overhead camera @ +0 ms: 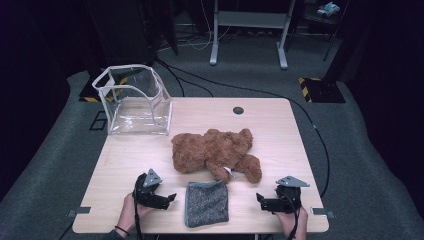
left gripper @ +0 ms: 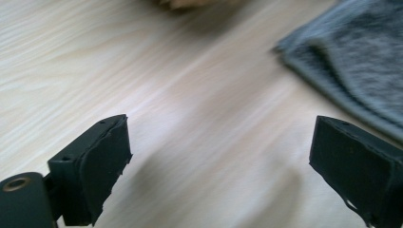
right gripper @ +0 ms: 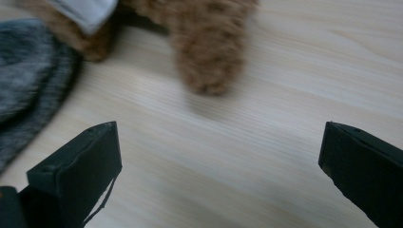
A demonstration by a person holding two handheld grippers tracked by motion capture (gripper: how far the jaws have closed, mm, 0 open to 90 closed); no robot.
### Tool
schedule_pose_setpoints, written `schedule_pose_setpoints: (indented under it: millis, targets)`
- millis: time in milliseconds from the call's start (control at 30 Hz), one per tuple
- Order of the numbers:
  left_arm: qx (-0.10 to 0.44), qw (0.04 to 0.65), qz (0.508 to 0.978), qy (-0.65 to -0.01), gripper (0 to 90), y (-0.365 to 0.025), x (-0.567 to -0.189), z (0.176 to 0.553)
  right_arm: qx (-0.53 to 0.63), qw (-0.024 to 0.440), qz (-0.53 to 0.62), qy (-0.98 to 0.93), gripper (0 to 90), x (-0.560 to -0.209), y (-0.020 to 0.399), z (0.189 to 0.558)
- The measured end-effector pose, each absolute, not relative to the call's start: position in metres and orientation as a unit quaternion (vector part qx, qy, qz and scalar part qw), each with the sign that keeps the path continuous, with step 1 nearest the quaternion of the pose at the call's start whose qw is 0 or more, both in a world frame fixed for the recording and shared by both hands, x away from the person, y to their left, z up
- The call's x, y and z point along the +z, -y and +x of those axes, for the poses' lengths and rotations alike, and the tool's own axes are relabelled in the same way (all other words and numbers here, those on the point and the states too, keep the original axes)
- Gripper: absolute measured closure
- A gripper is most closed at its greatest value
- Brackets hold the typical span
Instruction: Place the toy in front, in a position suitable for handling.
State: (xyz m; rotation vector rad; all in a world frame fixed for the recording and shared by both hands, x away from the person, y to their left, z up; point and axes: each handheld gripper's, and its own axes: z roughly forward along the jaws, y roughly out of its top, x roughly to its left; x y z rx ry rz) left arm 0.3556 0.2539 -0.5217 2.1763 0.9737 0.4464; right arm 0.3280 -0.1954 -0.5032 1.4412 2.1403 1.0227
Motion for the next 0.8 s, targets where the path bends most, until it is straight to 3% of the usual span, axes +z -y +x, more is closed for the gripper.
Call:
schedule_pose_setpoints:
  millis: [467, 800]
  targets:
    - [0.171, 0.349, 0.833, -0.393, 1.1, -0.264, -0.531, 0.360, 0.383, 0.129, 0.364, -0.839, 6.7, -0.487, 0.087, 0.315]
    - [0.172, 0.349, 0.833, -0.393, 1.3, -0.264, -0.532, 0.360, 0.357, 0.114, 0.300, -0.877, 19.5, -0.498, 0.035, 0.326]
